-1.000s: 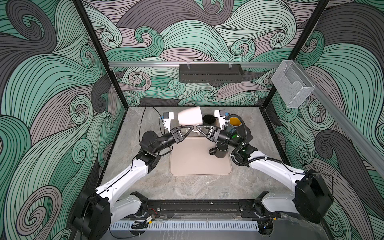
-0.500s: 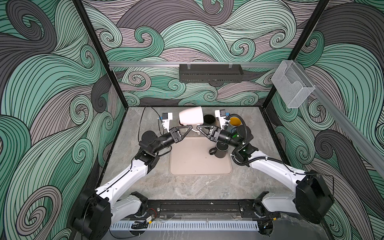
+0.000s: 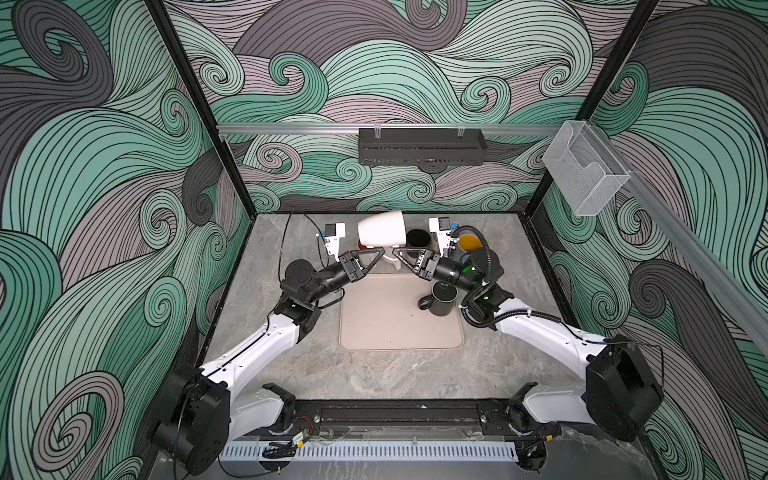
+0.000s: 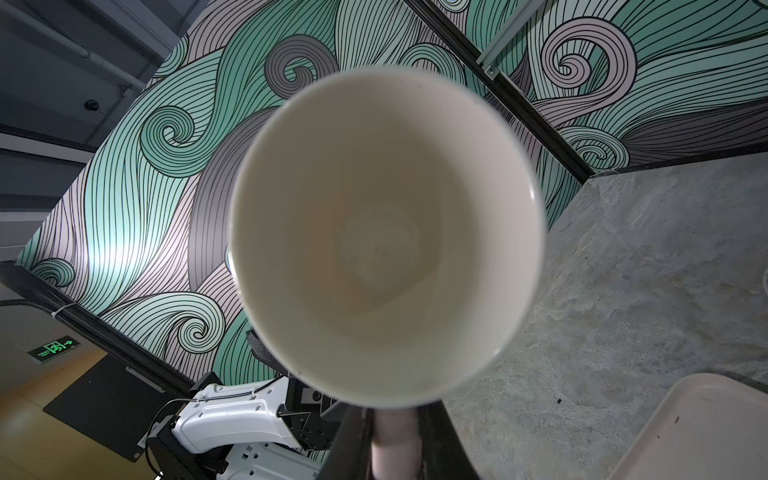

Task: Turn the mug right side up
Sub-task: 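Grasp the pink mug's handle with the right gripper while the left releases, then set the pink mug upright in the row with the right while the left withdraws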

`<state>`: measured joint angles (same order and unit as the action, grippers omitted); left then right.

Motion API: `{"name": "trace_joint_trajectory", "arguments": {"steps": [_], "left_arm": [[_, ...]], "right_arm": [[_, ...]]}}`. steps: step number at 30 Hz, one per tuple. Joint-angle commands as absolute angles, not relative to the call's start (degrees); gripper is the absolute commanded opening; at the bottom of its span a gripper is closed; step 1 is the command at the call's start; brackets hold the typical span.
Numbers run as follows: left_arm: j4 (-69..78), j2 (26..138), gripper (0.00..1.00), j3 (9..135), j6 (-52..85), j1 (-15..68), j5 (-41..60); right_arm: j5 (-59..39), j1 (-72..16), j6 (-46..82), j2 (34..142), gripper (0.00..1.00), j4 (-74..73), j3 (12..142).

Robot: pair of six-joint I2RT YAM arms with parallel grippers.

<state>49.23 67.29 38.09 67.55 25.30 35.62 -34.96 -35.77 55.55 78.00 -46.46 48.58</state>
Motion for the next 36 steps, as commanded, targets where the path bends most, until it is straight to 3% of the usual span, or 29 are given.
{"name": "trace_joint_trajectory", "arguments": {"steps": [1,7,10,12,16,19,20,23,24,25,30,36], "left_arm": [[51.59,68.46,0.00,40.23,66.31,25.55,36.65],[51.94,69.01,0.00,40.53,66.23,25.84,37.24],[51.95,69.12,0.00,40.31,66.18,25.92,37.29],[51.84,69.17,0.00,40.13,66.13,25.93,37.30],[47.66,68.60,0.00,40.33,64.56,25.88,37.09],[35.95,66.24,0.57,41.47,59.37,25.76,35.31],[29.28,64.30,0.69,42.14,56.63,25.75,33.38],[8.56,58.50,0.81,44.49,47.86,25.67,23.61],[3.35,56.43,0.95,44.86,46.41,25.71,18.31],[-0.51,54.60,0.98,44.94,45.18,25.69,14.34],[-16.43,47.52,0.99,46.27,36.31,25.75,-0.60],[-37.68,50.10,0.98,51.84,33.58,26.01,-12.16]], "right_arm": [[-38.49,-37.45,56.07,78.52,0.20,-50.78,51.58],[-38.15,-37.45,56.10,79.32,0.25,-50.81,52.28],[-37.03,-37.44,55.96,79.28,0.20,-50.99,52.44],[-36.65,-37.49,55.73,79.28,0.00,-50.99,52.75],[-37.09,-37.47,55.73,79.63,0.00,-50.65,53.52],[-36.94,-37.45,55.40,79.63,0.00,-49.58,53.91],[-36.97,-37.44,55.04,79.52,0.00,-48.56,54.30],[-36.99,-37.49,53.17,79.37,0.00,-41.17,57.26],[-36.79,-37.55,51.93,79.55,0.00,-37.64,58.70],[-36.22,-37.69,50.66,79.62,0.00,-34.33,59.94],[-29.57,-39.32,42.10,81.34,0.00,-16.76,67.55],[-13.31,-43.46,31.67,89.35,0.00,9.08,83.47]]}}
